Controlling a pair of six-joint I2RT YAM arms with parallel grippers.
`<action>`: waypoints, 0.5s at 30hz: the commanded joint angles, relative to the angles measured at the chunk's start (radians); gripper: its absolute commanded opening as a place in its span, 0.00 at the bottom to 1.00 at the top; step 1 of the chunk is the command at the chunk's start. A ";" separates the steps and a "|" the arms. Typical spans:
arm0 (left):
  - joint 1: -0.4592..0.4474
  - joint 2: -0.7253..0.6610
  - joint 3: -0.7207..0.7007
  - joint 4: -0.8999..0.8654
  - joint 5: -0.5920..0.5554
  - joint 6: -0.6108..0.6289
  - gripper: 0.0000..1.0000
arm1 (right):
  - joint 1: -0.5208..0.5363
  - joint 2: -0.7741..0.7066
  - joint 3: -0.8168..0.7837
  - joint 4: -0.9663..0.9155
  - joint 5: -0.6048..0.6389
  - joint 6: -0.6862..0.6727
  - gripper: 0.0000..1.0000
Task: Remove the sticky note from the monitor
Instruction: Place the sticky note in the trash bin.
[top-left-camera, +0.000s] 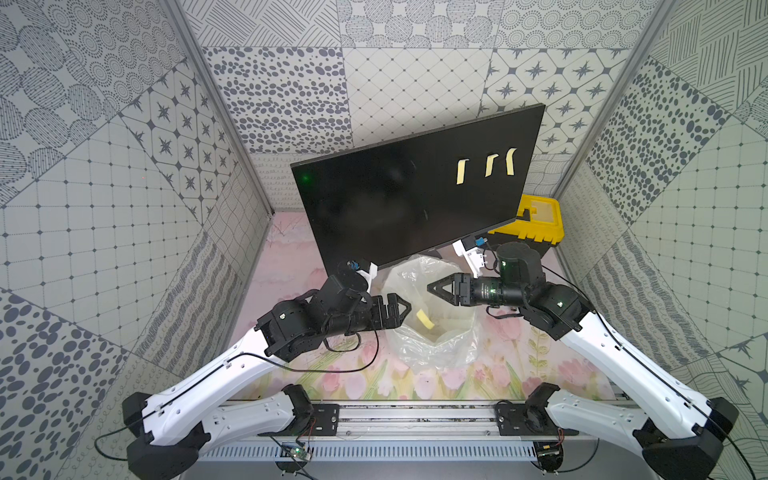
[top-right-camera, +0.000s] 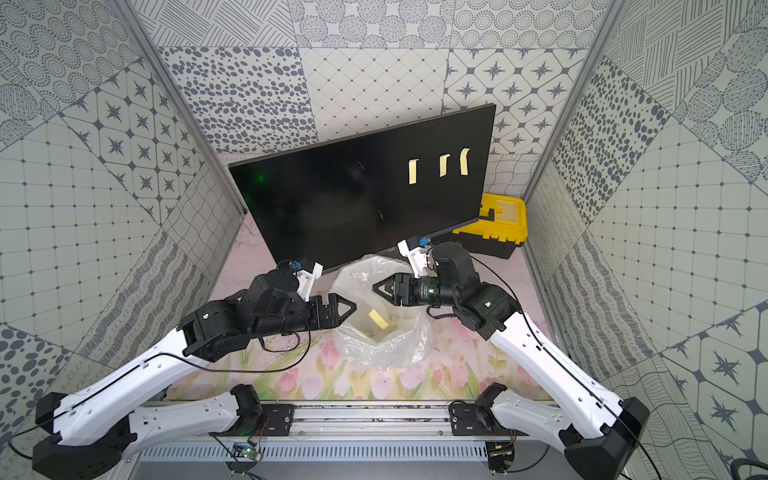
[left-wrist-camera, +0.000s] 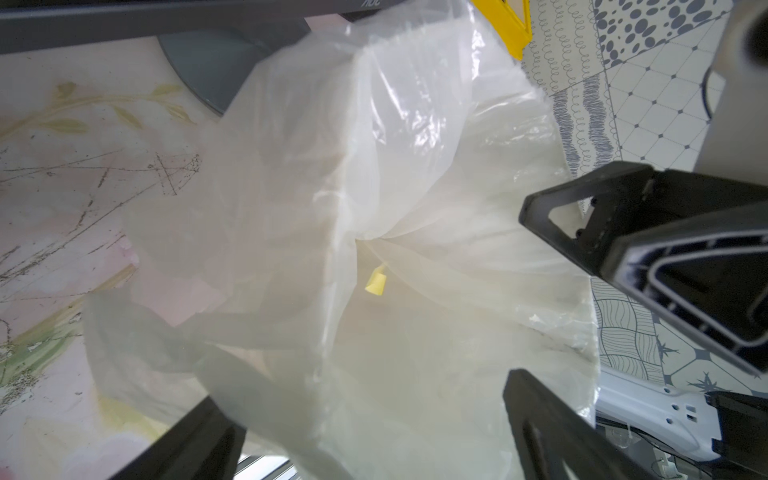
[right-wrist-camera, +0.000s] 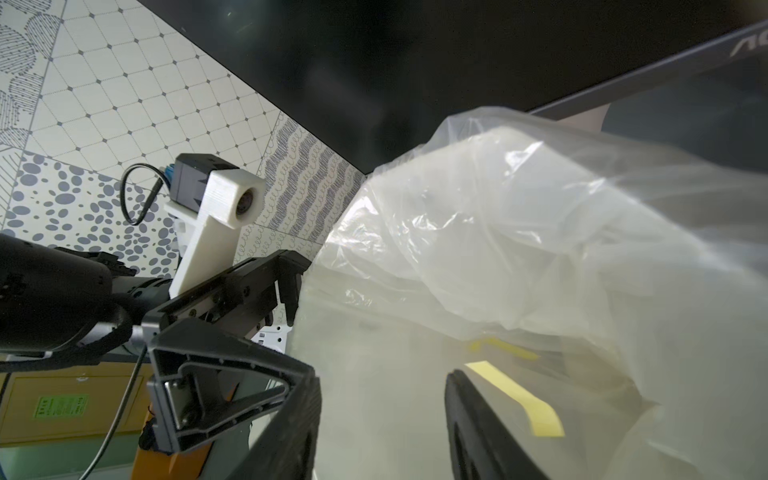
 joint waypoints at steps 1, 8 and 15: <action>-0.006 0.006 0.022 -0.011 -0.033 0.011 0.99 | 0.010 0.003 0.039 -0.022 0.072 -0.056 0.59; -0.007 0.012 0.033 -0.053 -0.057 0.011 0.99 | -0.015 -0.015 0.115 -0.028 0.171 -0.085 0.67; -0.006 -0.001 0.013 -0.066 -0.068 0.008 0.99 | -0.218 -0.022 0.191 0.017 0.224 -0.064 0.72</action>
